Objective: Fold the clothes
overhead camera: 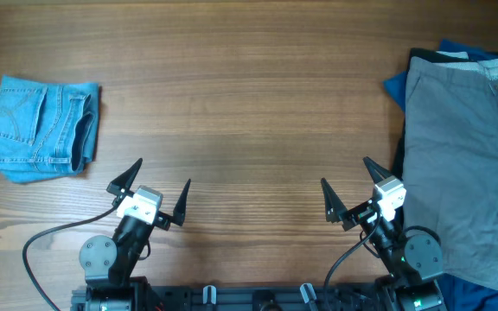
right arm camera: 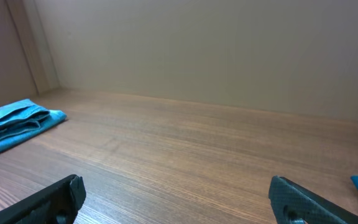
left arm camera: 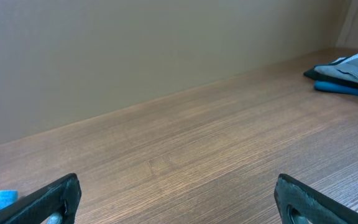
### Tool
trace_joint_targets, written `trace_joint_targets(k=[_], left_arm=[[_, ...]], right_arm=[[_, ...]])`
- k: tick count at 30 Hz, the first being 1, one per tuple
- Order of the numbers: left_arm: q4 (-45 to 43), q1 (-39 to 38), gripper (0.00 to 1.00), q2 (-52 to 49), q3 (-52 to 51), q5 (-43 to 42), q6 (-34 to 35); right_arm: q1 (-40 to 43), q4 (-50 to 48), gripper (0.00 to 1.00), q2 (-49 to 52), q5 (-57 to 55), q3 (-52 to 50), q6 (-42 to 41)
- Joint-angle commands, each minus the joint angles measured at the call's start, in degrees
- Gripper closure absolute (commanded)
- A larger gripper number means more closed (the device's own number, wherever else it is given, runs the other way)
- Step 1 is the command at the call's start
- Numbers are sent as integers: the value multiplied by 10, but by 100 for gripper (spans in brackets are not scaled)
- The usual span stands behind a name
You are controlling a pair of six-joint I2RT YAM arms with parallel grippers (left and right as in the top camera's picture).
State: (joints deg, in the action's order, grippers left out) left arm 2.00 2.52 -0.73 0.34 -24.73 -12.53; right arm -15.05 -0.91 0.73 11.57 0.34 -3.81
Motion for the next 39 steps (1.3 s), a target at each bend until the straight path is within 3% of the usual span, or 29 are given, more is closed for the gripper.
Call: trace_joint_targets(k=[1, 27, 31, 35, 38, 39], left_arm=[[5, -3, 0, 5, 0, 10, 10], [5, -3, 0, 4, 0, 4, 12], [-4, -3, 0, 2, 1, 1, 107], [-36, -3, 0, -7, 86, -14, 131], [91, -3, 0, -67, 198, -14, 131], [154, -3, 0, -108, 254, -14, 131]], right_arm=[[4, -1, 0, -1, 1, 0, -7], [4, 1, 0, 1, -24, 0, -6], [4, -26, 0, 1, -43, 5, -7], [4, 5, 0, 26, -28, 124, 10], [4, 117, 0, 151, -27, 272, -7], [4, 193, 0, 235, -24, 352, -28]])
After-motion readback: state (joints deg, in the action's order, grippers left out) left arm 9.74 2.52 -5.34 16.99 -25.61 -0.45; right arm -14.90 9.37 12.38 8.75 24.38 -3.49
